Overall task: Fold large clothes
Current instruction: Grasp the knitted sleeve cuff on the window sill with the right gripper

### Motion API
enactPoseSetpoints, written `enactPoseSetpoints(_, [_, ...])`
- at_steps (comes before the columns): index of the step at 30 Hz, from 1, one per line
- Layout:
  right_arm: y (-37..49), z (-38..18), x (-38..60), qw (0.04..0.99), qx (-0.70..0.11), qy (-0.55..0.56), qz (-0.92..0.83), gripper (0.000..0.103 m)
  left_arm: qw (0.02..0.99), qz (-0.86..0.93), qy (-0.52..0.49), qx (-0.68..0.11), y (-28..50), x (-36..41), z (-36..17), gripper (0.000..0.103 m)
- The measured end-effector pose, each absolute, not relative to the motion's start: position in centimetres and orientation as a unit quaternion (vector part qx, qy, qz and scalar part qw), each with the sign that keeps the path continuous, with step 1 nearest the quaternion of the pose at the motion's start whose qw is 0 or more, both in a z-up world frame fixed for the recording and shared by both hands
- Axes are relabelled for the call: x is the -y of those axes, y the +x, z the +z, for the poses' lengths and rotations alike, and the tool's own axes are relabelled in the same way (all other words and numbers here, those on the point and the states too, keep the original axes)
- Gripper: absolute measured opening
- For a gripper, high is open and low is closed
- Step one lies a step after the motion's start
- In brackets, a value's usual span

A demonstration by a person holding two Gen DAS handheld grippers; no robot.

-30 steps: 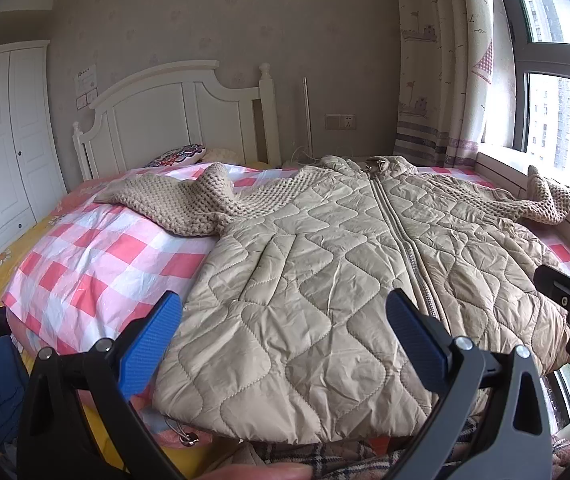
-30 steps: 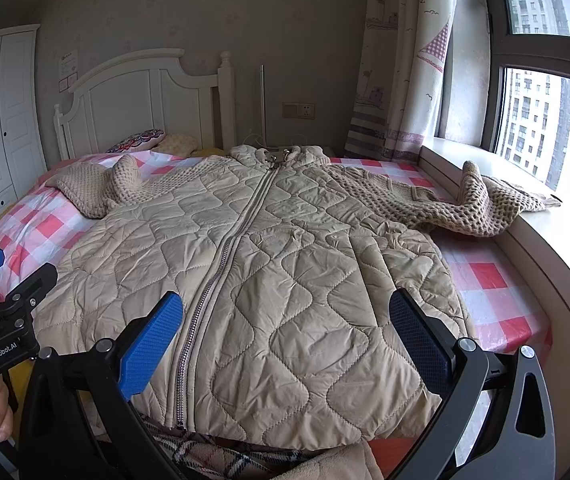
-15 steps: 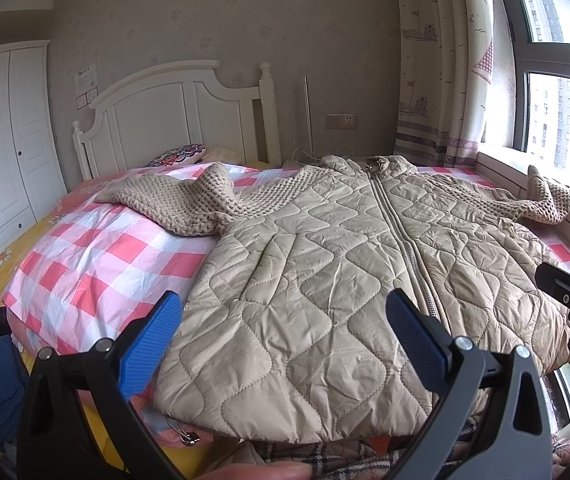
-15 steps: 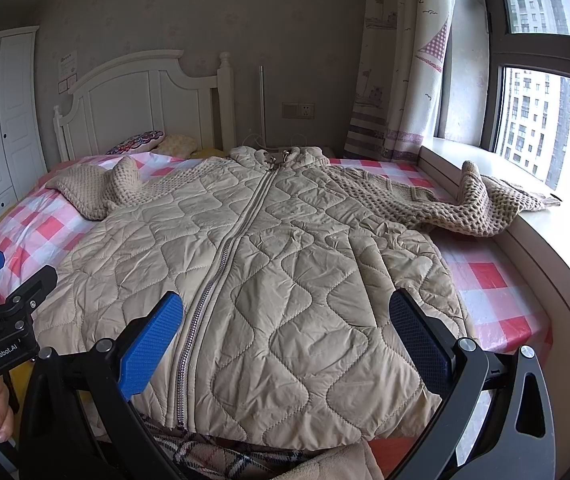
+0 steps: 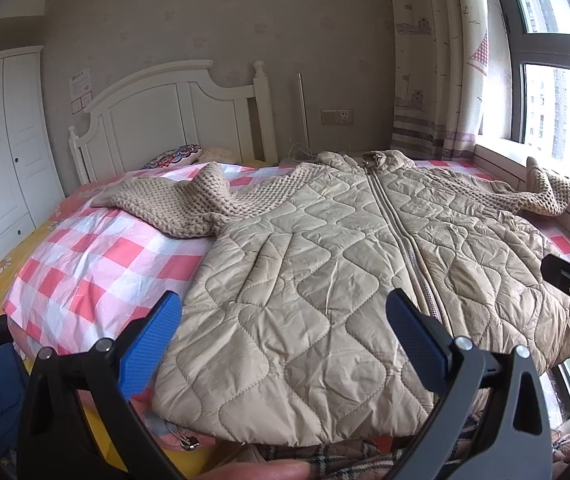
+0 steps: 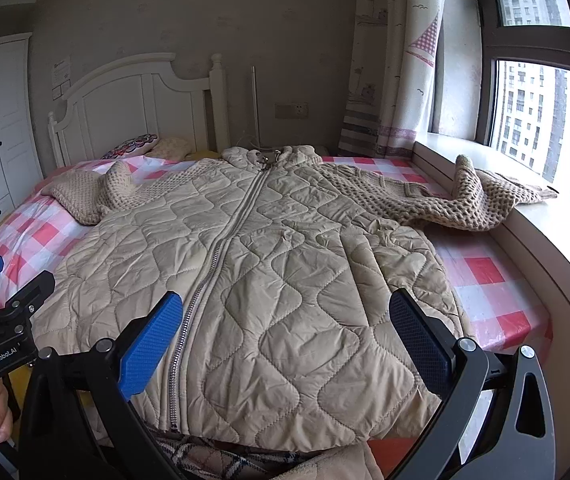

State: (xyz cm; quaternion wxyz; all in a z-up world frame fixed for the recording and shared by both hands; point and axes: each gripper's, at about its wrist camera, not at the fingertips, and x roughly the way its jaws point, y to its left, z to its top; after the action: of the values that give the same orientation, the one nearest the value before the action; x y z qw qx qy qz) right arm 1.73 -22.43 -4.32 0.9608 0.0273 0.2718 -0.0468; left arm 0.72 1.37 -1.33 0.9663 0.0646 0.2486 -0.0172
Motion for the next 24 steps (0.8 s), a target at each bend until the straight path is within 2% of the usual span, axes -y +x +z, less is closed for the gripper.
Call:
enactPoseSetpoints(8, [2.7,-5.2,24.5,0.957,-0.278,0.042,-0.067,0.099,0.961,-0.028,0.080,-0.265,2.8,-0.3,-1.0,0.101])
enactPoseSetpoints(14, [4.1,-6.1,27.2,0.951,-0.293,0.049,-0.087,0.099,0.947,-0.054,0.101,-0.300,7.7,1.4,-0.8,0.101])
enactPoseSetpoints(20, [6.0,-6.2,34.4,0.937,-0.297,0.126,-0.132,0.099,0.936,-0.046,0.084,-0.338,15.4,2.4,-0.5,0.101])
enactPoseSetpoints(24, [8.9,-7.3,41.3,0.917,-0.294,0.216,-0.163,0.099,0.926,-0.021,0.088,-0.365,20.7,3.0,-2.7,0.101])
